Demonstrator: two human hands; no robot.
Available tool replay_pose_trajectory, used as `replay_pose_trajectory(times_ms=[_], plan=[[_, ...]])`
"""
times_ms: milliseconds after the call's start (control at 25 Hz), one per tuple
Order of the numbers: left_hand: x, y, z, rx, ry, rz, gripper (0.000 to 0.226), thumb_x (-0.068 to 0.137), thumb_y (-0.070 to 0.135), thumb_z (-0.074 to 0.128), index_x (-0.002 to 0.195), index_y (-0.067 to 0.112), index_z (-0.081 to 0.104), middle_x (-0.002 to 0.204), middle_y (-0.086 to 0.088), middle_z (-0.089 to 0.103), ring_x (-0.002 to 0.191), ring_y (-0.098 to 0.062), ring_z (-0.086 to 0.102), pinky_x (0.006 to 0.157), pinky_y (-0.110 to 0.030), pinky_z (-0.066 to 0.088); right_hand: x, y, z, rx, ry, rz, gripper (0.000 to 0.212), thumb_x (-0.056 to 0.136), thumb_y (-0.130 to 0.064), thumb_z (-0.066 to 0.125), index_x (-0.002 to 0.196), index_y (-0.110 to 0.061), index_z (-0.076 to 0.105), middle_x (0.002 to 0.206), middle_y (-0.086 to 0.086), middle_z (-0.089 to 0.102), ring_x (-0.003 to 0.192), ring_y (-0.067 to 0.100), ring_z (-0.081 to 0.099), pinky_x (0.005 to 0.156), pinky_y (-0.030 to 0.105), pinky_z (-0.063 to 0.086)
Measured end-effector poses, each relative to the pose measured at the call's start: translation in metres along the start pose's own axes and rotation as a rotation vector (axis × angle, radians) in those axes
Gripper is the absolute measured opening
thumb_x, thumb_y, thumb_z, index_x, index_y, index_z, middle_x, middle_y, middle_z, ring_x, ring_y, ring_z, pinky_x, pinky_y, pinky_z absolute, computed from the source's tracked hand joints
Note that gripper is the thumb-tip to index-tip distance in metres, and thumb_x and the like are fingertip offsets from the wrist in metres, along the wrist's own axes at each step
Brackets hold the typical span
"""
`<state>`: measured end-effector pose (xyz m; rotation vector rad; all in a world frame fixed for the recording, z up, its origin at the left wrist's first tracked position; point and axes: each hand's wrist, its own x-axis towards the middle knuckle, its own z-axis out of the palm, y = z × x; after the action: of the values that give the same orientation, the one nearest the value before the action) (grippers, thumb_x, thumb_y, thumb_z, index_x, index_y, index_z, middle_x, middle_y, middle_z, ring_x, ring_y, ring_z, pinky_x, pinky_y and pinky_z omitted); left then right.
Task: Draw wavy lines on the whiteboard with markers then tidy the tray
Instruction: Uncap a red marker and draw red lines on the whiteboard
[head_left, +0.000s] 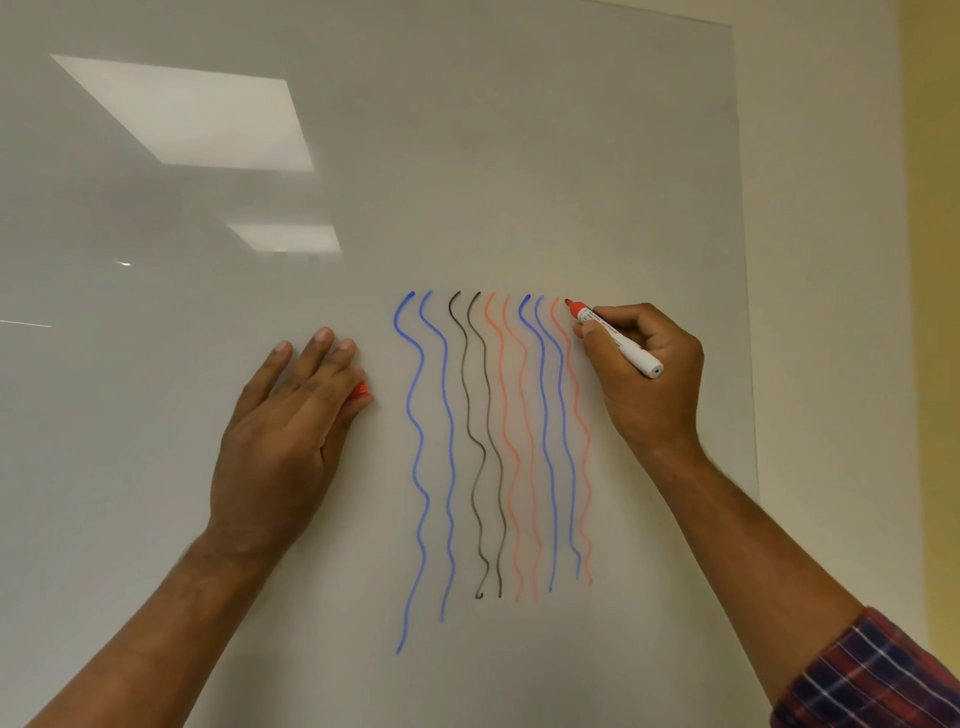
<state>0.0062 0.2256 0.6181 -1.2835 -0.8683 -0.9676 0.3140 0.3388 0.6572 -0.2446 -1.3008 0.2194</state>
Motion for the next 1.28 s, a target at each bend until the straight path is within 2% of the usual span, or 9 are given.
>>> replay_pose_trajectory(times_ms=[200, 440, 640, 800, 920, 1160, 1280], plan=[[0.000, 0.001, 0.000, -0.008, -0.012, -0.006, 0.028, 0.106, 0.014, 0.065, 0.126, -0.006, 0.072, 0.143, -0.016, 0.064, 0.139, -0.035, 0.058, 0.116, -0.058, 0.045, -0.024, 0.005, -0.018, -0.018, -0.036, 0.037, 0.005, 0.094, -0.010, 0.075, 0.099, -0.010, 0.078, 0.089, -0.001, 0.078, 0.081, 0.016, 0.074, 0.069, 0.031, 0.059], [0.001, 0.003, -0.001, 0.003, -0.011, -0.007, 0.028, 0.107, 0.013, 0.065, 0.126, -0.006, 0.072, 0.142, -0.017, 0.064, 0.138, -0.035, 0.059, 0.117, -0.057, 0.045, -0.070, 0.018, -0.047, -0.024, -0.090, 0.125, 0.009, 0.093, -0.007, 0.074, 0.100, -0.010, 0.079, 0.091, -0.005, 0.079, 0.084, 0.011, 0.075, 0.070, 0.019, 0.057], [0.001, 0.003, -0.002, -0.001, -0.018, -0.008, 0.028, 0.108, 0.014, 0.064, 0.126, -0.006, 0.071, 0.143, -0.017, 0.064, 0.138, -0.035, 0.059, 0.116, -0.058, 0.046, -0.106, 0.026, -0.063, -0.037, -0.115, 0.212, 0.012, 0.092, -0.007, 0.075, 0.100, -0.013, 0.079, 0.092, -0.006, 0.080, 0.085, 0.014, 0.075, 0.071, 0.026, 0.061], [0.002, 0.004, -0.003, -0.015, -0.033, -0.024, 0.027, 0.108, 0.014, 0.063, 0.125, -0.006, 0.071, 0.143, -0.016, 0.063, 0.139, -0.034, 0.058, 0.118, -0.057, 0.044, -0.140, 0.035, -0.080, -0.055, -0.164, 0.286, 0.019, 0.091, -0.001, 0.074, 0.103, -0.014, 0.080, 0.097, -0.008, 0.080, 0.089, 0.014, 0.076, 0.075, 0.028, 0.062], [0.002, 0.005, -0.004, -0.054, -0.048, -0.053, 0.028, 0.107, 0.013, 0.064, 0.127, -0.005, 0.070, 0.143, -0.016, 0.064, 0.139, -0.033, 0.057, 0.119, -0.057, 0.043, -0.164, 0.039, -0.092, -0.111, -0.189, 0.317, 0.022, 0.090, -0.001, 0.074, 0.105, -0.016, 0.080, 0.096, -0.010, 0.080, 0.087, 0.012, 0.076, 0.075, 0.027, 0.062], [0.002, 0.012, -0.014, -0.212, -0.105, -0.172, 0.035, 0.105, 0.012, 0.067, 0.137, -0.003, 0.065, 0.146, -0.015, 0.062, 0.145, -0.028, 0.052, 0.123, -0.054, 0.039, -0.200, 0.041, -0.099, -0.149, -0.198, 0.414, 0.016, 0.088, -0.004, 0.077, 0.097, -0.017, 0.080, 0.088, -0.010, 0.080, 0.080, 0.013, 0.076, 0.070, 0.035, 0.063], [-0.005, 0.025, -0.027, -0.305, -0.101, -0.277, 0.033, 0.102, 0.012, 0.068, 0.132, -0.002, 0.067, 0.146, -0.012, 0.063, 0.148, -0.028, 0.050, 0.125, -0.048, 0.038, -0.204, 0.040, -0.099, -0.105, -0.162, 0.486, 0.016, 0.089, -0.002, 0.076, 0.094, -0.017, 0.079, 0.087, -0.005, 0.080, 0.081, 0.016, 0.076, 0.072, 0.035, 0.064]])
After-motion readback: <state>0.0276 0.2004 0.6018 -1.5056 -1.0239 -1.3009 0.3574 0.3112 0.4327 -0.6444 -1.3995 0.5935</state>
